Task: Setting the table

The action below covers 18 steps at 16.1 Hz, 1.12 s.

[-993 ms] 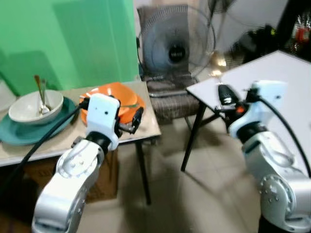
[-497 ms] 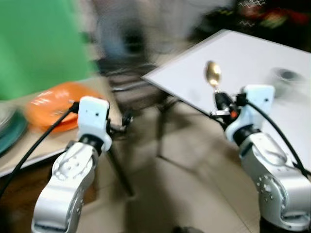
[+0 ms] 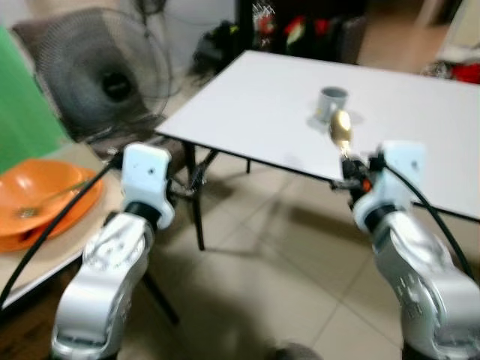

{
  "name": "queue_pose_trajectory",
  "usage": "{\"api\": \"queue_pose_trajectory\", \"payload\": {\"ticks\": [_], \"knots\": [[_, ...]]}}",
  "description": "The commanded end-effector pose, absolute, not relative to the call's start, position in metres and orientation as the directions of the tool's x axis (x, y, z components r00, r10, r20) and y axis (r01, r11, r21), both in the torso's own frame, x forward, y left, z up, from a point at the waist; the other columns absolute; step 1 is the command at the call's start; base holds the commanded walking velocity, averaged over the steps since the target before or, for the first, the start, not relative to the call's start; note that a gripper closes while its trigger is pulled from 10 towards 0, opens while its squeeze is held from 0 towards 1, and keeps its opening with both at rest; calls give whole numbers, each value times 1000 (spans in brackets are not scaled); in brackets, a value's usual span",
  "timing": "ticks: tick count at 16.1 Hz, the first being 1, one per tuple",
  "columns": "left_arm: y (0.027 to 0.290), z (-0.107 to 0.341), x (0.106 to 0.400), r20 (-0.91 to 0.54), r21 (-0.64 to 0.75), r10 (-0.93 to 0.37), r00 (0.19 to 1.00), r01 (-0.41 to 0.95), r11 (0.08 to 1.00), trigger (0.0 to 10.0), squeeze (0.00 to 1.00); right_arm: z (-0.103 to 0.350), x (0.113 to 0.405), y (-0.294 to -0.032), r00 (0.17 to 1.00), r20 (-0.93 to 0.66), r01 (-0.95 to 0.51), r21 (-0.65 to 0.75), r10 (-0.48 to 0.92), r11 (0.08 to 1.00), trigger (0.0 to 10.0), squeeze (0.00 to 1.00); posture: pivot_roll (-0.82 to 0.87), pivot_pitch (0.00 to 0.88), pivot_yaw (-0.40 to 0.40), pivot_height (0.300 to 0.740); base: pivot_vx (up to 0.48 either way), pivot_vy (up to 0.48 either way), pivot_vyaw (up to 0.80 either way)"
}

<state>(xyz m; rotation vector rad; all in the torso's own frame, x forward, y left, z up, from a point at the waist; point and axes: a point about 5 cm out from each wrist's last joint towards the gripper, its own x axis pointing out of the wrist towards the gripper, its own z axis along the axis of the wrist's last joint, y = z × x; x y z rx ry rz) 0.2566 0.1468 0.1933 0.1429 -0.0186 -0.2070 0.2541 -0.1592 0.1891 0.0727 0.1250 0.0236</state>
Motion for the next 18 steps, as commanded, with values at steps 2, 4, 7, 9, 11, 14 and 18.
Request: {"api": "queue_pose_trajectory", "payload": {"ticks": [2, 4, 7, 9, 11, 14, 18], "knots": [[150, 193, 260, -8, 181, -205, 979, 203, 962, 10000, 0, 191, 258, -155, 990, -134, -22, 82, 33, 996, 10000, 0, -88, 20, 63, 740, 0, -129, -800], [154, 192, 263, -16, 173, -168, 986, 168, 970, 10000, 0, 190, 259, -156, 988, -154, -2, 84, 15, 996, 10000, 0, -89, 19, 64, 740, 0, -369, -778], [158, 193, 262, -2, 127, -140, 990, 139, 982, 10000, 0, 189, 263, -154, 986, -165, -4, 79, 17, 997, 10000, 0, -89, 24, 62, 740, 0, 0, -142], [158, 193, 262, -5, 127, -141, 990, 140, 982, 10000, 0, 191, 266, -152, 986, -159, -27, 73, 38, 997, 10000, 0, -86, 25, 57, 740, 0, 0, 0], [158, 193, 262, -4, 119, -139, 990, 139, 983, 10000, 0, 195, 270, -147, 988, -133, -67, 49, 73, 997, 10000, 0, -82, 28, 51, 740, 0, 0, 0], [161, 194, 258, 5, 85, -127, 992, 126, 988, 10000, 0, 195, 273, -140, 982, -141, -121, 46, 127, 992, 10000, 0, -76, 29, 40, 740, 182, 0, 0], [166, 194, 257, 3, 94, -115, 993, 114, 989, 10000, 0, 192, 276, -136, 973, -165, -169, -33, 162, 985, 10000, 0, -71, 22, 31, 740, 322, 0, 181]]}}
